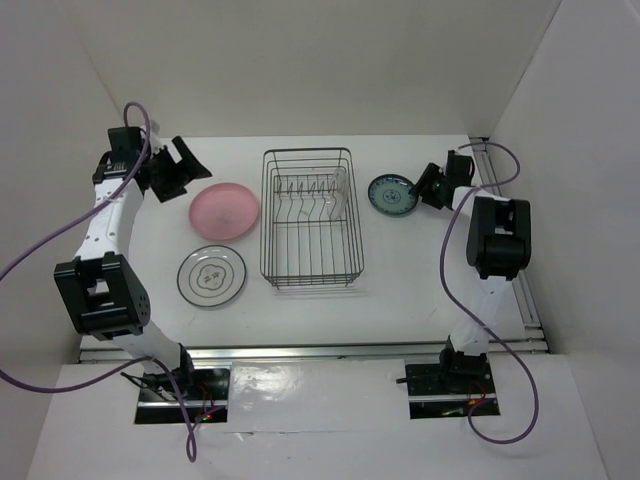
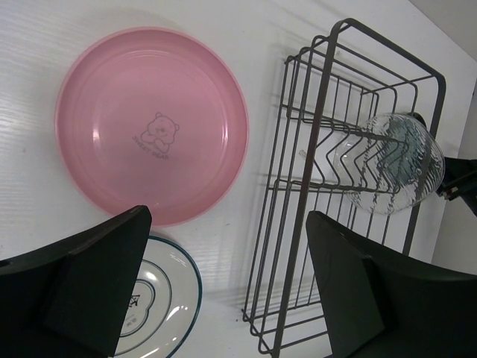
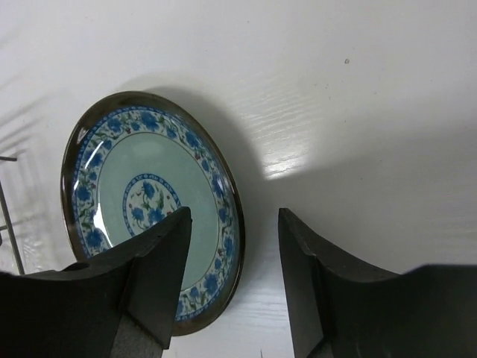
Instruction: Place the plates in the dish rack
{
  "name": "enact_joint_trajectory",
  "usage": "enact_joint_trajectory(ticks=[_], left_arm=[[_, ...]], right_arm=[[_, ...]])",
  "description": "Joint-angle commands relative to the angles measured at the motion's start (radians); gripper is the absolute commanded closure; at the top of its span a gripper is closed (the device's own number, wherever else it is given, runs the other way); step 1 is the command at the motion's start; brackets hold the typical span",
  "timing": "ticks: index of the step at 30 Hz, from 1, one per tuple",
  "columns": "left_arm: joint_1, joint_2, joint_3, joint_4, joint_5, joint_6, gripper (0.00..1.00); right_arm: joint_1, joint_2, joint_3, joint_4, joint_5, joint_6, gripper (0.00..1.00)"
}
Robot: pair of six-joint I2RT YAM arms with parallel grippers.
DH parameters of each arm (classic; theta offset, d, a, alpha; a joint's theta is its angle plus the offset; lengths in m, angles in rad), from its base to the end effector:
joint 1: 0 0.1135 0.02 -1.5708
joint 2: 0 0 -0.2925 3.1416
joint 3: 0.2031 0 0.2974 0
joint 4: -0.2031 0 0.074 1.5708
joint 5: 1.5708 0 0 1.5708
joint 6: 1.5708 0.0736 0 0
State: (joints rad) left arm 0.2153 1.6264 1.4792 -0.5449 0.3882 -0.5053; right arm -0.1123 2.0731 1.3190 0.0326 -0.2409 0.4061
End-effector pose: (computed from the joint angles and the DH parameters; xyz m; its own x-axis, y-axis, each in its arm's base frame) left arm 0.4383 0.0673 0.3315 -0.5876 -0.5871 -0.5568 -0.2257 0.7797 -0.5841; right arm 0.5221 -0.0412 0.1181 -0.6303 0.4571 -0.6275 0.1957 0.8757 0.4414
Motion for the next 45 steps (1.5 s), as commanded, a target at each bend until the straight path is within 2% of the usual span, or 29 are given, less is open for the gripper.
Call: enact_joint_trajectory(ticks=[1,2,5,11,14,18,23,32,37,41,42,45], left_arm=[[0.016,-0.034,-0.008,0.045,0.035,-0.019,0.01],[0.016,-0.034,-0.008,0.045,0.035,-0.019,0.01],[0.016,-0.043,-0.017,0.045,0.035,-0.019,0.01],[0.027,-0.034,-0.017,0.054,0.046,-0.028,0.01],[0.051,-0.011,-0.036,0.075,0.08,-0.038,0.01],[0.072,0.007,-0.046,0.085,0.103,-0.049,0.01],[0.072,-0.002,-0.056,0.085,0.103,-0.049,0.01],[0.072,-0.013,-0.065,0.094,0.103,-0.058,0.01],[0.072,-0.033,-0.085,0.105,0.103,-0.058,0.01],[0.072,-0.042,-0.094,0.105,0.103,-0.058,0.01],[0.072,-0.042,-0.094,0.105,0.103,-0.058,0.01],[0.072,-0.051,-0.103,0.105,0.092,-0.058,0.01]], right_arm=[[0.014,0.03,0.039,-0.04,0.025,-0.035,0.43],[0.014,0.03,0.03,-0.04,0.025,-0.035,0.5],[0.014,0.062,0.029,-0.04,0.025,-0.035,0.63],[0.014,0.114,0.04,-0.06,-0.037,-0.044,0.66],[0.014,0.124,0.049,-0.074,-0.028,-0.053,0.76],[0.005,0.133,0.059,-0.083,-0.018,-0.053,1.0],[-0.007,0.12,0.046,-0.094,0.041,-0.053,1.0],[-0.007,-0.128,0.036,-0.152,0.29,-0.01,1.0],[0.089,-0.273,0.052,-0.203,0.491,-0.015,1.0],[0.184,-0.332,0.179,-0.287,0.658,-0.05,1.0],[0.207,-0.341,0.207,-0.307,0.746,-0.067,1.0],[0.282,-0.361,0.328,-0.4,0.813,-0.09,1.0]])
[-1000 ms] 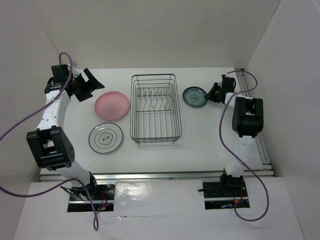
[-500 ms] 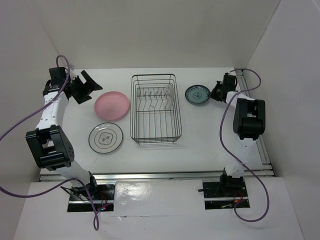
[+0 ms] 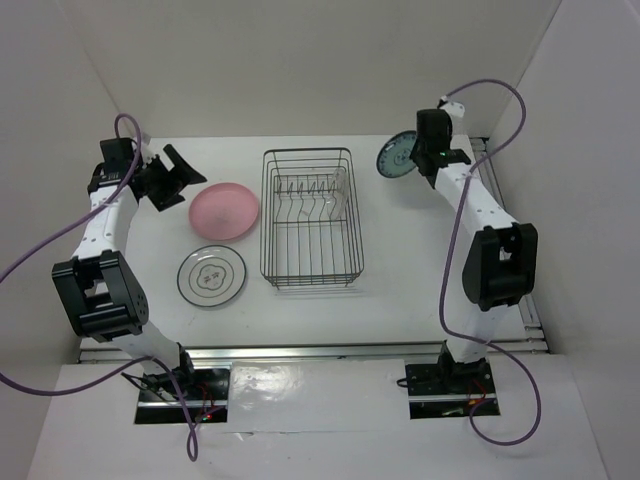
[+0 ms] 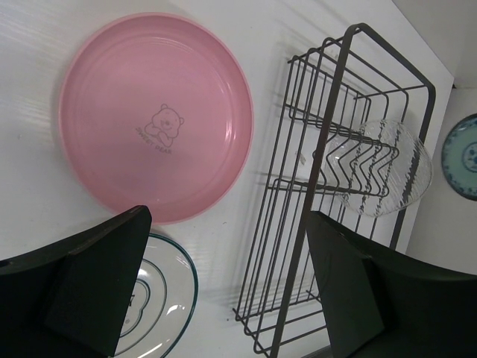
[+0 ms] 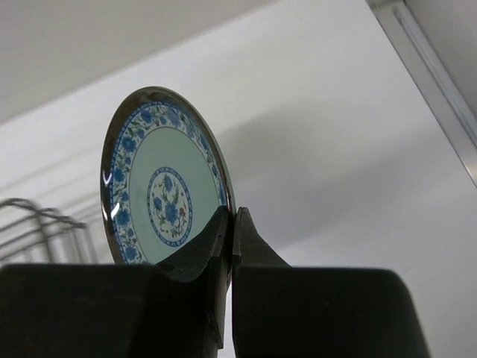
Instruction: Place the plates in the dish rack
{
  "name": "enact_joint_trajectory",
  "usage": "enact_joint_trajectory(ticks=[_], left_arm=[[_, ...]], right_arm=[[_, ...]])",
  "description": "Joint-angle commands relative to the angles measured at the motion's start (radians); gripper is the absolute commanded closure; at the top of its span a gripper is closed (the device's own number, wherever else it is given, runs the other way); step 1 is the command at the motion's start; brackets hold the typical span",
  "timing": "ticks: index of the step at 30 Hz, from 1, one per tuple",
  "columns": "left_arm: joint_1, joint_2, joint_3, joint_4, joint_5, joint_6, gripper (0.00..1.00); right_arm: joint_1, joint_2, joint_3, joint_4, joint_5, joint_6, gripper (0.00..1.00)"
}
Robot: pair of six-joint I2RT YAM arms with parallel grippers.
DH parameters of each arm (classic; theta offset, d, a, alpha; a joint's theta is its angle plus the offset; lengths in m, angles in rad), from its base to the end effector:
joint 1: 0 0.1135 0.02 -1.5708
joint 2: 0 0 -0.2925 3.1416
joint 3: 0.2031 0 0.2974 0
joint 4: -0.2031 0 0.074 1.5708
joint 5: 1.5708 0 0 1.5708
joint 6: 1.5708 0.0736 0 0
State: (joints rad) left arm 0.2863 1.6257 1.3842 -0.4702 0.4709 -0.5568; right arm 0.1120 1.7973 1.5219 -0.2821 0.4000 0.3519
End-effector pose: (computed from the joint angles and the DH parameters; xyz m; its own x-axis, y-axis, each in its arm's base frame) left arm 0.4305 0.0919 0.3030 -0.5731 -0.6596 -0.4863 -0.2650 0.7107 -0.6517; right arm 0.5027 0.0277 0.3020 -0.4158 0.2727 -0.8676 0.3929 0.9142 0.0991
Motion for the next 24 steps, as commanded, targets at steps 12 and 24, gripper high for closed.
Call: enact_joint_trajectory(ticks=[12,24], left_arm=[[0.001,-0.069,-0.017,0.03,0.009,-0.006,0.01],[0.001,-0.087,-0.017,0.03,0.009,0.003,0.01]], right_arm=[[0.366,-0.096,0.429,-0.177,0.397,-0.229,1.0],[0.661,0.039,0.494,-0.192,0.746,-0.373,1.0]])
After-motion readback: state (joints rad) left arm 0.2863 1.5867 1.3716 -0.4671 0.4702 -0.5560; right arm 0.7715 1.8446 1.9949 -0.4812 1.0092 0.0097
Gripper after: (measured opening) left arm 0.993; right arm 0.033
